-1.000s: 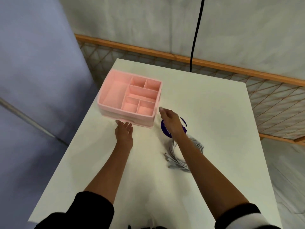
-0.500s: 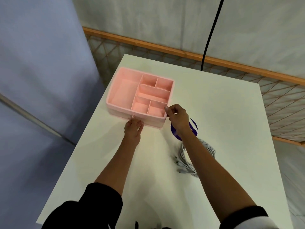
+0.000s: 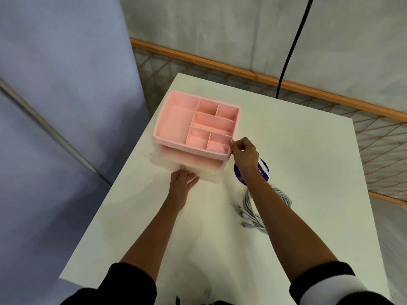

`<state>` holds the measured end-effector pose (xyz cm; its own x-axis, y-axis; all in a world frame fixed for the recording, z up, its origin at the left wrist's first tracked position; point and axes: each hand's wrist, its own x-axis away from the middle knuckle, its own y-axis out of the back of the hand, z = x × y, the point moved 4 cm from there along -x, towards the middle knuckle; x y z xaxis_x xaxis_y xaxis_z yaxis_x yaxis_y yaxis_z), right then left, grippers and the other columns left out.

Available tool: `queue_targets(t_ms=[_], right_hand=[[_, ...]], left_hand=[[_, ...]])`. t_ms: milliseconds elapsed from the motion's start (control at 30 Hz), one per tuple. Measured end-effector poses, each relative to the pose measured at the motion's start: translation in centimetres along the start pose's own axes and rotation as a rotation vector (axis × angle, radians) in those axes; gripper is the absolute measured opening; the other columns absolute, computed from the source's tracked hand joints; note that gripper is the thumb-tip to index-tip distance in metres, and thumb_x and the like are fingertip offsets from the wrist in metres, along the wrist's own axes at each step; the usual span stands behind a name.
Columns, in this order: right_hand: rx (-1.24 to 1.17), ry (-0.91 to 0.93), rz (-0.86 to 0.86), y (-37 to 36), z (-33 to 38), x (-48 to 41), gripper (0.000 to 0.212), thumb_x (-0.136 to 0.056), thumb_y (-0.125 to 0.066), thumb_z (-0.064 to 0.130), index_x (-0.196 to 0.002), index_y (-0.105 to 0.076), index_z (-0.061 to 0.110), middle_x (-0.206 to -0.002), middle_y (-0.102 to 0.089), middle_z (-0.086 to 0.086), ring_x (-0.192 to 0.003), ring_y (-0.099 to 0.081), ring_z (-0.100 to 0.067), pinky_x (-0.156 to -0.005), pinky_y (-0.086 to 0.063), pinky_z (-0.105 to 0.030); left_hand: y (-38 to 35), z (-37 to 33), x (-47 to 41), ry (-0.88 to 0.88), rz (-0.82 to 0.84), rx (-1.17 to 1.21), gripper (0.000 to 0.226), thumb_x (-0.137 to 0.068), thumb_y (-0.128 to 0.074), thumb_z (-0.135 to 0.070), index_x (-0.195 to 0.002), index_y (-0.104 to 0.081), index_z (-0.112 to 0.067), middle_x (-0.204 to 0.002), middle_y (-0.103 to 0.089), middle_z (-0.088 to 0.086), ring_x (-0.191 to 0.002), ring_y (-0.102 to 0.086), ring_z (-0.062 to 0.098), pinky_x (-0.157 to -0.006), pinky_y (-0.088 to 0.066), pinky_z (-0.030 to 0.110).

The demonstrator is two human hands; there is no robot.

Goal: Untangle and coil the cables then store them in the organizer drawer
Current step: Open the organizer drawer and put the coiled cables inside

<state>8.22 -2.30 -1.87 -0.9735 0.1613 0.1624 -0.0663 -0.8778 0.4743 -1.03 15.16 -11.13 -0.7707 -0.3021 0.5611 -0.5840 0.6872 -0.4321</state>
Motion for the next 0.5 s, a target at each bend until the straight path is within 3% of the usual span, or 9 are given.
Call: queue_targets(t_ms=[100, 167, 267, 400, 500], right_hand=[[0.013, -0.004, 0.006, 0.0, 0.2, 0.2, 0.030, -0.093, -0.058, 0.036, -0.086, -0.056, 0.006, -0.080, -0.063, -0.002, -0.073, -0.053, -0.017, -0.057, -0.037, -0.019], [0.042, -0.014, 0.012, 0.0, 0.4, 0.1, 0.030, -0.093, -0.056, 0.037, -0.085, -0.053, 0.008, -0.081, -0.063, -0.002, -0.076, -0.053, -0.019, -0.058, -0.035, -0.023], [0.069, -0.015, 0.006, 0.0, 0.6, 0.2, 0.029, -0.093, -0.055, 0.037, -0.084, -0.052, 0.010, -0.087, -0.068, -0.009, -0.080, -0.055, -0.020, -0.069, -0.035, -0.023], [0.065, -0.023, 0.010, 0.0, 0.7, 0.4, 0.027, -0.094, -0.055, 0.036, -0.085, -0.053, 0.011, -0.095, -0.070, -0.012, -0.082, -0.056, -0.021, -0.062, -0.031, -0.021], [0.066, -0.030, 0.023, -0.1, 0.9, 0.7, 0.027, -0.094, -0.055, 0.036, -0.078, -0.050, 0.015, -0.096, -0.071, -0.013, -0.086, -0.060, -0.024, -0.049, -0.034, -0.016]], left_hand=[[1.7, 0.5, 1.6, 0.000, -0.008, 0.010, 0.016, -0.103, -0.038, -0.021, -0.101, -0.043, -0.006, -0.083, -0.051, 0.011, -0.079, -0.059, 0.020, -0.067, -0.060, 0.027], [2.5, 0.8, 2.3, 0.003, -0.014, 0.005, 0.017, -0.103, -0.037, -0.020, -0.104, -0.043, -0.004, -0.082, -0.050, 0.011, -0.078, -0.058, 0.020, -0.067, -0.060, 0.026], [3.4, 1.2, 3.8, 0.000, -0.036, -0.025, 0.024, -0.104, -0.035, -0.020, -0.092, -0.046, -0.003, -0.080, -0.050, 0.010, -0.077, -0.057, 0.019, -0.069, -0.060, 0.026], [4.6, 2.5, 5.3, 0.006, -0.066, -0.027, 0.024, -0.104, -0.035, -0.023, -0.105, -0.044, -0.001, -0.086, -0.053, 0.012, -0.081, -0.060, 0.019, -0.073, -0.059, 0.028], [4.7, 1.8, 5.7, -0.016, -0.080, -0.054, 0.026, -0.104, -0.034, -0.022, -0.093, -0.047, -0.002, -0.080, -0.052, 0.011, -0.078, -0.059, 0.018, -0.071, -0.058, 0.026]])
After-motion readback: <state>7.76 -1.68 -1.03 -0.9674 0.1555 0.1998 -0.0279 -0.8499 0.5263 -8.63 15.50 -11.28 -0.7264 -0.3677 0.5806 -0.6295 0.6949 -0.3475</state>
